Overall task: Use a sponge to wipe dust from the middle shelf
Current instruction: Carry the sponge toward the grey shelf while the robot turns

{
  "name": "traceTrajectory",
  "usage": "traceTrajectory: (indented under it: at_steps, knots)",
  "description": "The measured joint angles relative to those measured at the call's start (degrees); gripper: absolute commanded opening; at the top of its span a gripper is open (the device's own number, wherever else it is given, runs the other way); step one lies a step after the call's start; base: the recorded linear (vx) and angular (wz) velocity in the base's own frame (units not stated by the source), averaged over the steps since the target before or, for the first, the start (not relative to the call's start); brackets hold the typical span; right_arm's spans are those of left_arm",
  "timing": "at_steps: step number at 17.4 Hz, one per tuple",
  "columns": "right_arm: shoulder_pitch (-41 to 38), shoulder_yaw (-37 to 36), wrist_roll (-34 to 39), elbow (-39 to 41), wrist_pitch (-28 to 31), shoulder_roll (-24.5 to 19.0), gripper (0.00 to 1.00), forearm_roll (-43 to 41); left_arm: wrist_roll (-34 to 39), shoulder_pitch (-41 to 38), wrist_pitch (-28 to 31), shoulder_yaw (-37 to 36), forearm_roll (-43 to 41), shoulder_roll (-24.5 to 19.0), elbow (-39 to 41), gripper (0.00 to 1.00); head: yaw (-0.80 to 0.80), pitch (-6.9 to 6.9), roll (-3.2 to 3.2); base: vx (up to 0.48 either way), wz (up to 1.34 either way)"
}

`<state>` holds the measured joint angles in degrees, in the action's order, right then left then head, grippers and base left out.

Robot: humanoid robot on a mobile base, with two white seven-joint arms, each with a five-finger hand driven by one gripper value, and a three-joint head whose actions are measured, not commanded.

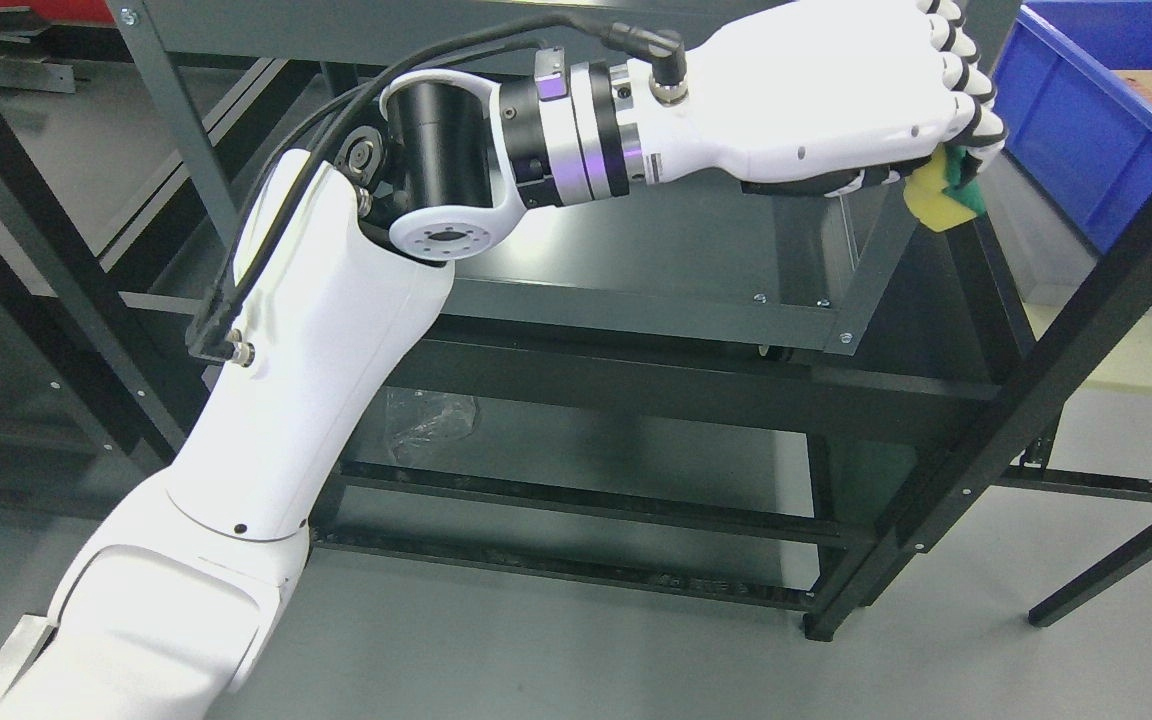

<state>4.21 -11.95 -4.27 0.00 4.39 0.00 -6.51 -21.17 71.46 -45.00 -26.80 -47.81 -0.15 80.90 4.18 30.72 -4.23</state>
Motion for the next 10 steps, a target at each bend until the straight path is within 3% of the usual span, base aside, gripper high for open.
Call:
traceTrajectory:
  at_steps: [10]
  knots:
    - [0.02,0.00,0.00,0.00,-0.01,0.00,1.00,0.00,0.01,-0.67,0.00,4.54,-0.92,-4.45,-1.43,0.01,0.00,-0.02,0.00,0.088,-0.19]
